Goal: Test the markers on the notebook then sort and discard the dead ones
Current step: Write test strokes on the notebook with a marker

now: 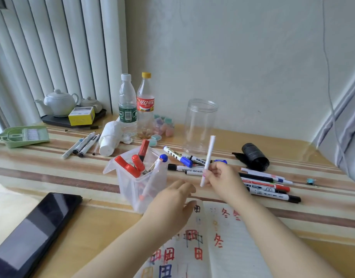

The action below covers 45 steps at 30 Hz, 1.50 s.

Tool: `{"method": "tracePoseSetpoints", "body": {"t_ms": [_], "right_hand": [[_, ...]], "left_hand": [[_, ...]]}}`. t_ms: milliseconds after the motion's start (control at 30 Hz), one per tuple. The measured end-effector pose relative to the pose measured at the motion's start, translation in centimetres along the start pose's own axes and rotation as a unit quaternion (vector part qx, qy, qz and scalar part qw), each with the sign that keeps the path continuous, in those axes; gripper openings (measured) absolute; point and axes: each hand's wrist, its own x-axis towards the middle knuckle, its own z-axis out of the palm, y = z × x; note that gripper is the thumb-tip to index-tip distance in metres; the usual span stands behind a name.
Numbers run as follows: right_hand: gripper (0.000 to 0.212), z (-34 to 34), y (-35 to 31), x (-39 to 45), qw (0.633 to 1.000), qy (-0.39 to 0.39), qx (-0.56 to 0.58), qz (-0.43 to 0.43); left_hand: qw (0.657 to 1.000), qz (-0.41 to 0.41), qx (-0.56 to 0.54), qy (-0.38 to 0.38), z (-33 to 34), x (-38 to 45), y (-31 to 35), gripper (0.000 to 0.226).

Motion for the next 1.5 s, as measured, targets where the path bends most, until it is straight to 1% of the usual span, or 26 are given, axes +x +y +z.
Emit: {"method": "tracePoseSetpoints", "body": {"t_ms": [67,133,200,267,300,367,400,433,467,500,533,567,600,633,700,733,800,900,1000,1067,1133,1200,1267,1300,1433,1500], "right_hand": [[0.011,-1.0,-0.7,-2.1,0.982,-0.040,0.180,0.046],[0.010,-1.6,-0.8,-4.1,0.952,-0.048,0.292,0.074],[0.010,-2.2,-0.8,-5.9,0.933,-0.043,0.345,0.091],[0.011,-2.9,-0.7,-7.4,0.933,-0.037,0.343,0.101],[0.013,-3.3,-0.7,-8.1,0.945,-0.040,0.307,0.104],[0.022,-4.2,-0.5,-9.6,0.984,-0.044,0.151,0.088],[0.027,-4.6,-0.1,-10.3,0.997,-0.027,0.050,0.056],[0.030,-5.0,0.3,-10.9,0.998,0.014,-0.056,-0.001],[0.030,-5.3,0.8,-11.3,0.980,0.077,-0.164,-0.087],[0.026,-5.5,1.1,-11.6,0.943,0.116,-0.257,-0.177],[0.021,-5.4,1.5,-11.6,0.903,0.123,-0.326,-0.253],[0.024,-5.1,1.8,-11.7,0.872,0.104,-0.375,-0.297],[0.028,-4.6,2.3,-11.8,0.851,0.088,-0.405,-0.322],[0.027,-4.1,2.9,-11.8,0.842,0.076,-0.418,-0.332],[0.013,-3.4,3.4,-11.9,0.834,0.060,-0.429,-0.341],[0.013,-3.2,3.6,-12.0,0.832,0.061,-0.428,-0.347],[0.024,-3.2,3.4,-12.4,0.833,0.058,-0.424,-0.350],[0.028,-3.4,2.4,-12.8,0.826,0.065,-0.437,-0.351],[0.032,-3.5,2.0,-12.8,0.833,0.041,-0.438,-0.336],[0.037,-3.8,1.6,-12.8,0.844,0.017,-0.438,-0.307],[0.049,-4.1,1.1,-13.0,0.868,-0.034,-0.417,-0.268],[0.050,-4.6,0.7,-13.2,0.906,-0.078,-0.374,-0.185],[0.051,-5.0,0.3,-13.1,0.941,-0.114,-0.308,-0.081],[0.050,-5.3,0.4,-12.9,0.954,-0.124,-0.269,-0.051],[0.040,-6.5,0.5,-12.7,0.983,-0.153,-0.098,-0.009],[0.028,-6.8,0.0,-12.8,0.990,-0.133,0.043,0.004]], "left_hand": [[0.999,-0.029,-0.013,0.019,0.2,0.6,0.5,0.027],[0.998,-0.044,-0.029,0.023,0.5,0.9,1.3,0.029],[0.999,-0.029,-0.028,0.006,0.7,1.1,2.1,0.030],[1.000,0.005,-0.011,-0.025,1.0,1.0,2.9,0.027],[0.999,0.014,-0.008,-0.038,1.0,0.8,3.3,0.028],[0.998,0.011,-0.010,-0.059,1.0,0.5,3.6,0.027],[0.997,0.006,-0.007,-0.071,1.0,0.2,3.6,0.026],[0.996,0.005,0.000,-0.088,1.0,0.0,3.6,0.025],[0.994,0.007,0.005,-0.106,1.0,-0.3,3.7,0.024],[0.993,0.012,0.006,-0.120,1.0,-0.6,3.8,0.022],[0.991,0.017,0.008,-0.131,1.0,-0.9,3.9,0.021],[0.990,0.027,0.009,-0.137,1.0,-1.2,4.1,0.021],[0.989,0.041,0.009,-0.140,1.1,-1.6,4.3,0.022],[0.988,0.056,0.012,-0.142,1.2,-1.9,4.5,0.024],[0.985,0.075,0.023,-0.152,1.3,-2.4,4.7,0.028],[0.984,0.075,0.023,-0.157,1.3,-2.6,4.7,0.029],[0.984,0.062,0.011,-0.165,1.0,-2.9,4.6,0.027],[0.985,0.053,-0.003,-0.166,0.3,-3.2,4.3,0.022],[0.986,0.048,-0.012,-0.161,0.0,-3.4,4.1,0.021],[0.987,0.042,-0.008,-0.157,-0.3,-3.4,4.0,0.020],[0.988,0.034,0.003,-0.150,-0.6,-3.3,3.7,0.019],[0.991,0.021,0.014,-0.131,-0.9,-3.1,3.4,0.021],[0.994,0.006,0.015,-0.111,-1.1,-2.9,3.0,0.025],[0.994,0.001,0.015,-0.105,-1.2,-2.7,2.8,0.026],[0.997,-0.001,-0.005,-0.082,-1.1,-2.5,2.6,0.021],[0.998,0.009,-0.010,-0.068,-1.0,-2.4,2.6,0.016]]}}
